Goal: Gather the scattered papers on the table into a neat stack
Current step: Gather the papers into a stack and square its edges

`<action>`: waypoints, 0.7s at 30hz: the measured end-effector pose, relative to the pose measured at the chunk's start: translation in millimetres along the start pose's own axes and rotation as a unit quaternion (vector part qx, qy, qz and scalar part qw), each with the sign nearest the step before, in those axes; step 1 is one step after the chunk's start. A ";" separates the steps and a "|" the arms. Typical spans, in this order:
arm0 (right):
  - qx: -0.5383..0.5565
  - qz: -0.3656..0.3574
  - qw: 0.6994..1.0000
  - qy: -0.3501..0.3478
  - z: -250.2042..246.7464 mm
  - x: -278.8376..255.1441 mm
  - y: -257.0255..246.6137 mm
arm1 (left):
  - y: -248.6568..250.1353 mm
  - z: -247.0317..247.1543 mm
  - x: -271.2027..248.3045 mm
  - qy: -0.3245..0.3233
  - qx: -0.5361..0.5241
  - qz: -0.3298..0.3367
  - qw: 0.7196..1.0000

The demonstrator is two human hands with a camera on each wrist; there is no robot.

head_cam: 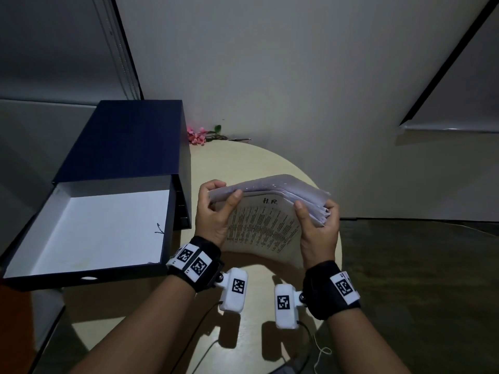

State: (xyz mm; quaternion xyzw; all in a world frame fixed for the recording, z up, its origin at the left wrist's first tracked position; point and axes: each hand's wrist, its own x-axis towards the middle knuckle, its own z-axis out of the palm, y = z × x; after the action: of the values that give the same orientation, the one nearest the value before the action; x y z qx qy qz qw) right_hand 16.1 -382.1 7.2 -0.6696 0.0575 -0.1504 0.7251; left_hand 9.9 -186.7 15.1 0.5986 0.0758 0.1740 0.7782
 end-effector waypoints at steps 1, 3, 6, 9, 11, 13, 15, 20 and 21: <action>-0.004 0.000 1.000 0.000 1.9 -0.6 -1.3 | 0.2 1.3 0.2 0.006 -0.003 0.001 1.000; 0.010 0.001 1.000 -0.004 2.4 0.0 -0.5 | -0.7 1.8 2.2 -0.001 -0.025 -0.004 1.000; 0.018 -0.016 1.000 -0.014 1.1 1.0 -1.2 | -2.3 1.5 4.1 -0.022 -0.044 -0.002 0.999; 0.009 -0.018 1.000 -0.001 1.8 1.7 -1.5 | -3.1 2.6 4.8 -0.011 -0.030 0.012 0.999; 0.025 -0.016 1.000 0.001 0.8 2.9 -2.0 | -3.3 3.9 5.5 -0.017 -0.019 0.020 0.999; 0.023 -0.015 0.999 -0.032 -1.1 2.1 -1.9 | -3.0 3.4 5.9 -0.015 -0.013 0.023 1.000; -0.005 -0.015 0.997 -0.074 -4.4 0.0 -1.0 | -3.6 2.2 6.0 -0.021 -0.011 0.024 0.999; -0.121 -0.055 0.987 -0.085 -8.9 0.5 8.2 | -3.9 -1.8 5.0 -0.064 0.050 0.040 0.996; -0.118 -0.052 0.989 -0.073 -10.1 1.1 9.9 | -3.1 -2.6 4.5 -0.067 0.079 0.053 0.993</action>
State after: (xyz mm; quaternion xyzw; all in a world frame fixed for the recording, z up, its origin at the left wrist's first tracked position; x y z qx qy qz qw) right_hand 15.7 -391.5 -3.3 -0.7614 -0.0131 -0.1305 0.6349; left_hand 13.8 -183.3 11.7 0.6719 0.0048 0.1678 0.7213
